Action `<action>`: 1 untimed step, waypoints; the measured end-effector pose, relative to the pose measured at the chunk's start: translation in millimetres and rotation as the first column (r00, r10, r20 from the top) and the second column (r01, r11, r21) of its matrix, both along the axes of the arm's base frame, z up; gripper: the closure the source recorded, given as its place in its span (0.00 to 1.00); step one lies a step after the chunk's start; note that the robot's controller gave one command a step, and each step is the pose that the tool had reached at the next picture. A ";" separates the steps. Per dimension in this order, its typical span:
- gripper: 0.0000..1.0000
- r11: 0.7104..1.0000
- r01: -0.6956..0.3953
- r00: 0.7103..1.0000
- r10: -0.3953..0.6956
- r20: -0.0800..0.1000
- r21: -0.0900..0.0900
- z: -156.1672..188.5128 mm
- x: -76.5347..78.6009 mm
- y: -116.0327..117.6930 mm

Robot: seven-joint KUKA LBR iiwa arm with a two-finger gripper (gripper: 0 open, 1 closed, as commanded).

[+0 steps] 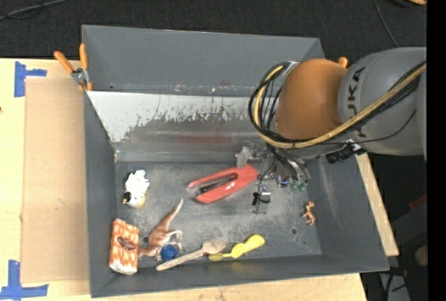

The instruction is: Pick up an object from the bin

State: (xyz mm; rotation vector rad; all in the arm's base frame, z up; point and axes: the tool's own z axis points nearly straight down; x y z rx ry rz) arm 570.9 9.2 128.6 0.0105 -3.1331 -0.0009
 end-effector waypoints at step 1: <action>0.00 1.000 0.000 1.000 0.000 0.007 0.000 3.6 2.1 0.1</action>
Offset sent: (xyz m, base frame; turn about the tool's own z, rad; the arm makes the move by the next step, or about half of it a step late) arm 0.0189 0.0166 -0.0586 -0.0815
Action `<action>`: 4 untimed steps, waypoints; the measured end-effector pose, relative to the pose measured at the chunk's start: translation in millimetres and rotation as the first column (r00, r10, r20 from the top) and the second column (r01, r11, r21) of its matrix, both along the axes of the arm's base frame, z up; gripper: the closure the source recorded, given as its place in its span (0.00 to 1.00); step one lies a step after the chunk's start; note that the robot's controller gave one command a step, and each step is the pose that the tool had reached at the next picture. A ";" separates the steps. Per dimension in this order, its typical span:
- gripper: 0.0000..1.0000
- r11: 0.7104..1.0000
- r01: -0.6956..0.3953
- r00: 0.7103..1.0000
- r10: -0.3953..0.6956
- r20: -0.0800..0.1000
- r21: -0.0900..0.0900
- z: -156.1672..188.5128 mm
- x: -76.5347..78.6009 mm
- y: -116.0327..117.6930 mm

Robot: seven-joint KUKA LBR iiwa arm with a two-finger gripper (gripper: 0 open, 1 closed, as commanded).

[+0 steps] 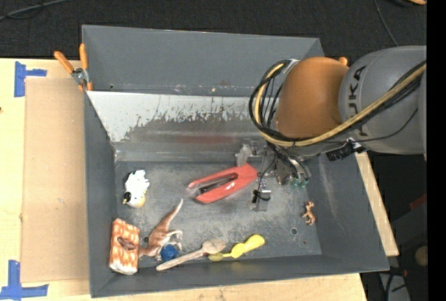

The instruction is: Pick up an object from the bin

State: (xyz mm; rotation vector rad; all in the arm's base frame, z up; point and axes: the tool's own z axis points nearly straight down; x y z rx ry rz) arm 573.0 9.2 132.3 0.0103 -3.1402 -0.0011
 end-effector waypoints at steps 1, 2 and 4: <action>0.00 0.997 -0.080 0.997 0.080 0.005 0.000 -62.9 19.3 16.4; 0.00 0.999 -0.053 0.999 0.053 0.012 -0.001 -12.3 24.7 23.9; 0.00 0.998 -0.059 0.998 0.059 0.013 0.001 -63.1 19.6 25.2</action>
Offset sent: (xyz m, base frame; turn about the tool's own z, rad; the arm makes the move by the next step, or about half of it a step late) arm 0.0234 0.0235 -0.0148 -0.0522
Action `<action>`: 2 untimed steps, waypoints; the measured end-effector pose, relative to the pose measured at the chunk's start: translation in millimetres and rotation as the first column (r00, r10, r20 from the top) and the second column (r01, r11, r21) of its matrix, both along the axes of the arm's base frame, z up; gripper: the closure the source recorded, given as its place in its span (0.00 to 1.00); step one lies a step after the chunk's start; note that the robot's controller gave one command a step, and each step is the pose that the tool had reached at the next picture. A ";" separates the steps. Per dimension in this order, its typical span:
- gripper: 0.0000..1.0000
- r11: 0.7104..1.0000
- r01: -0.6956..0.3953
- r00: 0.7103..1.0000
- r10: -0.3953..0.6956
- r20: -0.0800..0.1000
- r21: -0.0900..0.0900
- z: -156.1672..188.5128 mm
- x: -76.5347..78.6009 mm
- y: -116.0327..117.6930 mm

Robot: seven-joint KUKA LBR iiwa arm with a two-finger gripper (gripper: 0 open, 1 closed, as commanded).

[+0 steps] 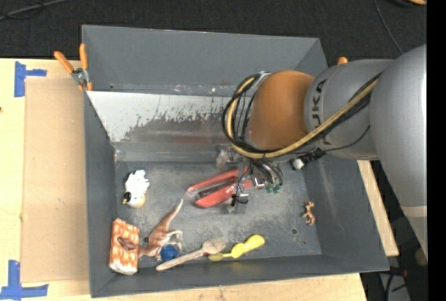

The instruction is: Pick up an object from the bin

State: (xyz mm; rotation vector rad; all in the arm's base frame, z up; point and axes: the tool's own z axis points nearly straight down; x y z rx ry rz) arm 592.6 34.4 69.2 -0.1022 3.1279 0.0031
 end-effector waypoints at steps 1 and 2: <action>1.00 1.000 -0.009 1.000 0.009 -0.010 0.000 2.2 -1.3 -5.0; 1.00 1.000 -0.009 1.000 0.009 -0.010 0.000 2.2 -1.3 -5.0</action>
Offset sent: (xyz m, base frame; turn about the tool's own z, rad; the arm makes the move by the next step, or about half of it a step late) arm 0.0000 0.0000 0.0000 0.0000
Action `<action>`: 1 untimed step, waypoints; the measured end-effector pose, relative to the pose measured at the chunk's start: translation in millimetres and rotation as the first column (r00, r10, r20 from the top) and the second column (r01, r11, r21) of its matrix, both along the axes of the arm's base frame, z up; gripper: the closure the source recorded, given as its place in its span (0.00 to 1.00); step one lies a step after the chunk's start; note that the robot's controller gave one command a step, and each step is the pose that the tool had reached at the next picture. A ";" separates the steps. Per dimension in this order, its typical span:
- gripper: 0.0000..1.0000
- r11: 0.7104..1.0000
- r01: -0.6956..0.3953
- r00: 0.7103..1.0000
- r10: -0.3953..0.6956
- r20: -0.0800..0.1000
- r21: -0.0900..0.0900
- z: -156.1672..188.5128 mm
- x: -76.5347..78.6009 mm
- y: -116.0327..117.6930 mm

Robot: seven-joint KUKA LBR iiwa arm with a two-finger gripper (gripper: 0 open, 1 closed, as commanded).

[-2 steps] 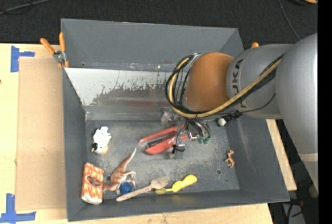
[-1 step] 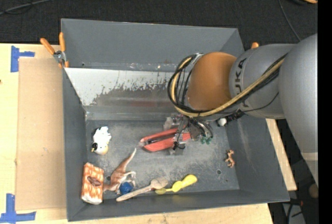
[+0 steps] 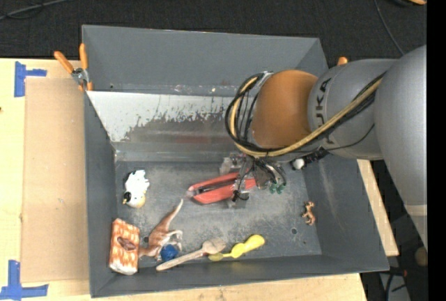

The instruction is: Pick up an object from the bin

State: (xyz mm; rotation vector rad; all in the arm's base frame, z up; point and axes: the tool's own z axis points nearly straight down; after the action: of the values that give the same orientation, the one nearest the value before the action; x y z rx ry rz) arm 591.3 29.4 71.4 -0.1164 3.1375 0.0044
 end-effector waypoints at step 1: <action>1.00 1.000 0.000 1.000 0.000 -0.015 -0.001 16.0 -4.4 -0.3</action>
Offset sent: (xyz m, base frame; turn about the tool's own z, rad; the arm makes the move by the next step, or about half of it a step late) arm -0.0024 -0.0002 0.0301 -0.0001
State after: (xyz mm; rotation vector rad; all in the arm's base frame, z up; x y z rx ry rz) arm 586.8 29.1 87.4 -0.1170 3.1528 0.0034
